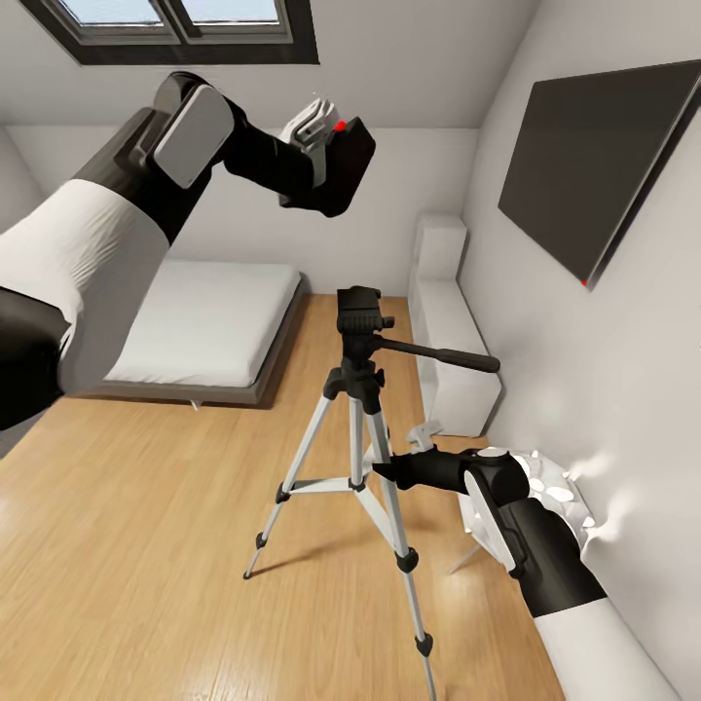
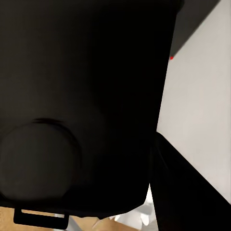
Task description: Attach the digital camera to the camera tripod in the bedroom.
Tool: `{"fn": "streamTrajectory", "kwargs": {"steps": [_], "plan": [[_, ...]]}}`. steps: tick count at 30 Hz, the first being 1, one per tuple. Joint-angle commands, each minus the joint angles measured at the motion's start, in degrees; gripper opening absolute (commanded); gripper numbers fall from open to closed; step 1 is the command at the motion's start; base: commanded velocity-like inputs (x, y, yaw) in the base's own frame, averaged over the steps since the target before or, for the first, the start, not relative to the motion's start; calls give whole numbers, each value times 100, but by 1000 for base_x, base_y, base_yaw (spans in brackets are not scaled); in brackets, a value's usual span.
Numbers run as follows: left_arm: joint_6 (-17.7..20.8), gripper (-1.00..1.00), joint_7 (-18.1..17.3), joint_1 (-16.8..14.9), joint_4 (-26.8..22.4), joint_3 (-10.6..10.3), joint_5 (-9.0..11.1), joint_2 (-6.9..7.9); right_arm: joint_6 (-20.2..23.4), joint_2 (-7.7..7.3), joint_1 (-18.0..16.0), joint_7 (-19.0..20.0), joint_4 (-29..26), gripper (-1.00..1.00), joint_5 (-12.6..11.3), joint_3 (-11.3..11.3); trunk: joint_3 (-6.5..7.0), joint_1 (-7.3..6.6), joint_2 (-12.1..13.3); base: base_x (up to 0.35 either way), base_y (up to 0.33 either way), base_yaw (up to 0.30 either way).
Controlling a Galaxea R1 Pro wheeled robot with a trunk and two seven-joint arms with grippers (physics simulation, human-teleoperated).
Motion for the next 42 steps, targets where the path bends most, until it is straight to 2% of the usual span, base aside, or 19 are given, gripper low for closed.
{"fn": "streamTrajectory", "kwargs": {"steps": [1, 2, 5, 7, 8, 9, 10, 13, 14, 15, 17, 19, 21, 22, 26, 31, 35, 38, 42], "plan": [[5, -100, -66, 1, -3, -31, -71, -15, -38, -2, -3, 0, 23, -100, 419, 1, -12, 5, -9, 0, 0, 0], [7, -100, -69, 4, -11, -57, -75, -21, -38, -2, -3, 0, 23, -100, 419, 1, -12, 5, -9, 0, 0, 0], [16, -100, -104, 12, -144, -345, -80, -5, -33, -6, -3, 0, 25, -100, 419, 1, -12, 5, -9, 0, 0, 0], [20, -100, -157, 11, -437, -772, -81, 48, -32, -12, -3, 4, 23, -100, 419, 1, -12, 5, -9, 0, 0, 0], [21, -100, -393, 11, -1152, -1924, -56, 324, -30, -16, -3, 7, 21, -100, 419, 1, -12, 5, -9, 0, 0, 0], [21, -100, -481, 11, -1291, -2169, -47, 415, -30, -16, -3, 7, 23, -100, 419, 1, -12, 5, -9, 0, 0, 0], [21, -100, -714, 11, -1547, -2623, -35, 626, -30, -17, -3, 8, 22, -100, 419, 1, -12, 5, -9, 0, 0, 0], [21, -100, -1187, 11, -1897, -3105, -24, 993, -31, -17, -3, 8, 21, -100, 419, 1, -12, 5, -9, 0, 0, 0], [21, -100, -1605, 11, -2137, -3286, -21, 1304, -33, -15, -3, 8, 24, -100, 419, 1, -12, 5, -9, 0, 0, 0], [21, -100, -1794, 11, -2241, -3350, -21, 1446, -34, -14, -3, 8, 25, -100, 419, 1, -12, 5, -9, 0, 0, 0], [-7, -100, -2490, 13, -2683, -3503, -42, 2025, -35, -9, -3, 5, 27, -100, 419, 1, -12, 5, -9, 0, 0, 0], [-35, -100, -2912, 11, -3110, -3560, -75, 2499, -35, -8, -3, 3, 28, -100, 419, 1, -12, 5, -9, 0, 0, 0], [-39, -100, -3022, 11, -3292, -3574, -86, 2690, -35, -8, -3, 2, 29, -100, 419, 1, -12, 5, -9, 0, 0, 0], [-39, -100, -3093, 10, -3441, -3583, -94, 2856, -36, -8, -3, 1, 29, -100, 419, 1, -12, 5, -9, 0, 0, 0], [-41, -100, -3201, 11, -3708, -3602, -102, 3177, -37, -4, -3, 0, 29, -100, 419, 1, -12, 5, -9, 0, 0, 0], [-46, -100, -3270, 10, -3992, -3607, -102, 3372, -38, -12, -3, 0, 29, -100, 419, 1, -12, 5, -9, 0, 0, 0], [-46, -100, -3341, 12, -4003, -3516, -103, 3364, -32, -20, -3, 6, 35, -100, 419, 1, -12, 5, -9, 0, 0, 0], [-55, -100, -3423, 14, -3934, -3428, -111, 3285, -36, -19, -3, 7, 37, -100, 414, 1, -12, 5, -9, 0, 0, 0], [-133, -100, -3539, 17, -3633, -3413, -109, 3052, -37, -16, -3, 8, 37, -100, 411, 1, -12, 5, -9, 0, 0, 0]]}}
